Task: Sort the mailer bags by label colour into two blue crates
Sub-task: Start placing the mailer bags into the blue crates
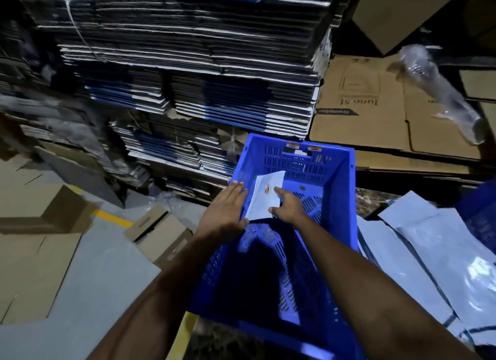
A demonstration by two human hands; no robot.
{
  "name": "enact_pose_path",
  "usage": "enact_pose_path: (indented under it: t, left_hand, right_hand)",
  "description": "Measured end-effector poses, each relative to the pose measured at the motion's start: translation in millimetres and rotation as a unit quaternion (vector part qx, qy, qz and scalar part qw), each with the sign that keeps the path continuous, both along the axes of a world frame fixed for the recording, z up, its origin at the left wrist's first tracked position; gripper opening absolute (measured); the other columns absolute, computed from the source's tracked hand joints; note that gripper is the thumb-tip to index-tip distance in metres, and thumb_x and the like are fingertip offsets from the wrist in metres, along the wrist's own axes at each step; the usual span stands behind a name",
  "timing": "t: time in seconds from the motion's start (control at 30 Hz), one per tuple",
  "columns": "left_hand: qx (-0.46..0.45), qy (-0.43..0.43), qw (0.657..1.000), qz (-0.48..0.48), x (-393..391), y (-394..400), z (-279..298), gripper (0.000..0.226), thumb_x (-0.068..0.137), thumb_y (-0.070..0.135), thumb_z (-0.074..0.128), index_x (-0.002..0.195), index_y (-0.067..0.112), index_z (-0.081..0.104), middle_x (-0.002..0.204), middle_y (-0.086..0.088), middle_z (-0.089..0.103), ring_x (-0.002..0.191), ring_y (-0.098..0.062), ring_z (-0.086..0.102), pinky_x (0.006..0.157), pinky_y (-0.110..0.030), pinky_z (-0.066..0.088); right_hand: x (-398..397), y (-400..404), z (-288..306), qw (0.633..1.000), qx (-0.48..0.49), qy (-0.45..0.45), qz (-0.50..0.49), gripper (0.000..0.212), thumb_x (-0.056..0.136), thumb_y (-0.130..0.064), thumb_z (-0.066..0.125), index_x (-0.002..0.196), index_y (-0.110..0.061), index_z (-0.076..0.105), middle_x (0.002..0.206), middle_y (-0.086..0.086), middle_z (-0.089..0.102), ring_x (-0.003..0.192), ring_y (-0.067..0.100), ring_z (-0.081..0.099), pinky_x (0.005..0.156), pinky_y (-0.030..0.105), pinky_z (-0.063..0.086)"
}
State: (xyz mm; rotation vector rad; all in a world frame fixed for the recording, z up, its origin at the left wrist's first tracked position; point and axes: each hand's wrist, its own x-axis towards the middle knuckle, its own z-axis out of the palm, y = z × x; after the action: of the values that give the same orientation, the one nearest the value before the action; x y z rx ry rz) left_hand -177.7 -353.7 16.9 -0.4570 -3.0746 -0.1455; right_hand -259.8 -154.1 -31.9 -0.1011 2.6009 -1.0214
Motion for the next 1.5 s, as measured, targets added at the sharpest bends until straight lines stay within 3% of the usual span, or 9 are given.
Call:
enact_pose_path:
  t: [0.13,0.27,0.4,0.5,0.67,0.83,1.1,1.33,1.5]
  left_hand:
    - [-0.023,0.011,1.0,-0.008,-4.8,-2.7,-5.6,0.087,0.076,0.044,0.065,0.147,0.002,0.037,0.156,-0.018,0.032,0.147,-0.03,0.023,0.122,-0.041,0.014]
    - [-0.038,0.02,0.999,-0.006,-0.4,-1.2,-4.8,0.086,0.076,0.045,0.064,0.147,0.004,0.037,0.155,-0.015,0.034,0.147,-0.03,0.025,0.117,-0.046,0.029]
    - [-0.044,0.003,0.999,0.008,3.1,2.4,0.1,0.085,0.085,0.048,0.055,0.154,0.01,0.023,0.162,-0.008,0.018,0.151,-0.021,0.006,0.123,-0.038,0.01]
    - [-0.035,0.009,0.999,0.003,8.3,5.5,3.2,0.079,0.086,0.049,0.047,0.153,0.01,0.029,0.161,-0.007,0.023,0.151,-0.021,0.008,0.123,-0.038,0.009]
    - [-0.013,0.034,0.999,0.002,14.6,9.3,1.3,0.084,0.077,0.057,0.029,0.143,0.009,0.045,0.151,-0.012,0.041,0.145,-0.029,0.028,0.119,-0.042,0.019]
    - [0.135,0.01,0.99,0.036,46.3,67.7,5.4,0.07,0.079,0.044,0.045,0.137,0.005,0.049,0.142,-0.018,0.049,0.132,-0.036,0.039,0.11,-0.045,0.032]
    - [0.305,0.002,0.949,-0.073,132.8,251.4,27.9,0.034,0.092,0.032,0.046,0.119,0.019,0.062,0.102,-0.003,0.07,0.093,-0.021,0.064,0.085,-0.034,0.05]
    - [0.273,-0.154,0.922,0.228,136.9,361.2,-5.6,0.055,0.087,0.042,0.064,0.124,0.003,0.052,0.117,-0.023,0.064,0.113,-0.038,0.06,0.092,-0.039,0.049]
    - [0.408,-0.18,0.834,0.325,116.2,369.3,-33.8,0.052,0.072,0.051,0.072,0.059,0.003,0.06,0.074,-0.023,0.068,0.079,-0.038,0.069,0.075,-0.045,0.057]
  right_hand:
    - [-25.7,-14.3,-16.9,0.998,0.054,-0.019,0.02,0.064,0.088,-0.013,0.069,0.145,-0.004,0.042,0.15,0.019,0.038,0.128,0.034,0.048,0.1,0.033,0.039]
    - [-36.0,-14.7,-26.0,0.995,0.087,-0.038,0.019,0.02,0.083,-0.005,0.063,0.099,-0.008,0.053,0.138,0.027,0.041,0.104,0.036,0.056,0.069,0.032,0.038]
    - [-22.4,0.1,-9.9,0.993,0.106,0.011,0.04,0.053,0.091,-0.015,0.063,0.141,-0.01,0.046,0.154,0.022,0.029,0.137,0.035,0.039,0.101,0.038,0.04]
    - [4.0,17.2,11.0,0.996,0.051,0.072,0.003,0.054,0.095,-0.021,0.061,0.145,-0.009,0.045,0.15,0.024,0.039,0.141,0.034,0.035,0.11,0.034,0.031]
    - [78.5,64.2,66.4,0.987,0.016,0.162,-0.007,0.047,0.089,-0.011,0.064,0.134,-0.006,0.057,0.14,0.014,0.055,0.134,0.026,0.047,0.11,0.025,0.027]
    - [152.1,137.4,82.9,0.959,-0.056,0.245,-0.13,0.035,0.083,-0.011,0.063,0.118,-0.014,0.069,0.115,0.005,0.069,0.098,0.019,0.066,0.09,0.031,0.052]
    - [245.0,269.0,36.2,0.95,0.023,0.144,-0.277,0.03,0.088,-0.013,0.058,0.116,-0.008,0.068,0.115,0.011,0.07,0.102,0.028,0.067,0.087,0.032,0.049]
    - [301.6,328.5,23.7,0.955,-0.025,0.169,-0.241,0.03,0.083,-0.016,0.058,0.111,-0.017,0.068,0.103,0.004,0.071,0.092,0.023,0.069,0.087,0.036,0.055]
    - [325.2,344.6,39.7,0.96,-0.039,0.209,-0.182,0.029,0.087,-0.012,0.059,0.114,-0.012,0.068,0.109,0.004,0.067,0.1,0.022,0.064,0.089,0.033,0.052]
